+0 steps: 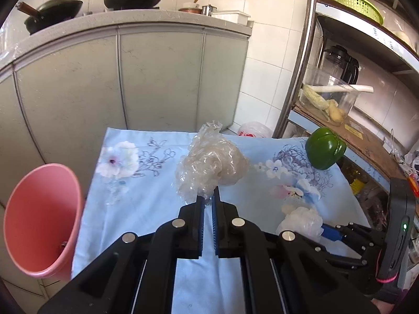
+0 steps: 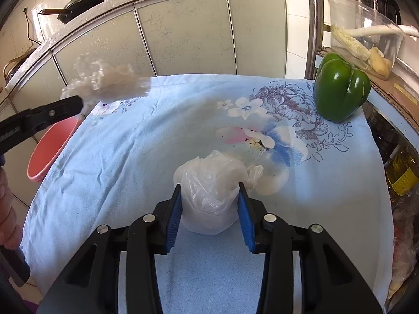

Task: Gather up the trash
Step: 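Carry the clear wrap and white bag over the pink bin and open both tools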

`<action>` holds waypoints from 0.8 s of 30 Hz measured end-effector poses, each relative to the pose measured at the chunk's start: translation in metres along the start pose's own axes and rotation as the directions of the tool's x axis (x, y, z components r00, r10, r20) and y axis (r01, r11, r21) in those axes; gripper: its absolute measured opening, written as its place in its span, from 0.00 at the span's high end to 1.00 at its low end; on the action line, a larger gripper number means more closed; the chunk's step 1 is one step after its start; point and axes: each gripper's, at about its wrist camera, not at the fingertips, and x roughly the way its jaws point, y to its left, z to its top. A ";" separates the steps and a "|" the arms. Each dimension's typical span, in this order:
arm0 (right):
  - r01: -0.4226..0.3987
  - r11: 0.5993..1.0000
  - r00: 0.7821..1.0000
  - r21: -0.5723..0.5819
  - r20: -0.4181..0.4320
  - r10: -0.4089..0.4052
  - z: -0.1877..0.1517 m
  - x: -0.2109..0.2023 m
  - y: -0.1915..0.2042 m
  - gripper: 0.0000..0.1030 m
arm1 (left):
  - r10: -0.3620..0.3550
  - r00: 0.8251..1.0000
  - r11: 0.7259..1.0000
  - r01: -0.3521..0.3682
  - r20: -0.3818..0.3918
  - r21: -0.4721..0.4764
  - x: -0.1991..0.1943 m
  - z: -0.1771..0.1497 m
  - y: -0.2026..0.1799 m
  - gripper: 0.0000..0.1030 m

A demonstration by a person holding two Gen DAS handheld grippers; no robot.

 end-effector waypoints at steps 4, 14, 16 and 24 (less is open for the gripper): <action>0.011 1.000 1.000 -0.011 -0.003 -0.011 0.000 0.001 0.002 0.62 | 0.018 1.000 1.000 -0.018 0.005 -0.009 -0.013 -0.007 0.004 0.96; 0.044 0.998 0.999 -0.040 -0.005 -0.044 0.000 0.000 0.007 0.61 | 0.031 0.999 0.998 -0.030 0.010 -0.056 -0.039 -0.025 0.024 0.96; 0.058 0.997 0.998 -0.053 -0.006 -0.059 -0.001 0.001 0.010 0.61 | 0.036 0.999 0.997 -0.035 0.014 -0.063 -0.043 -0.028 0.028 0.96; 0.073 0.993 0.997 -0.092 -0.012 -0.074 0.002 0.002 0.023 0.61 | 0.086 0.995 0.991 -0.080 0.044 -0.109 -0.062 -0.036 0.051 0.96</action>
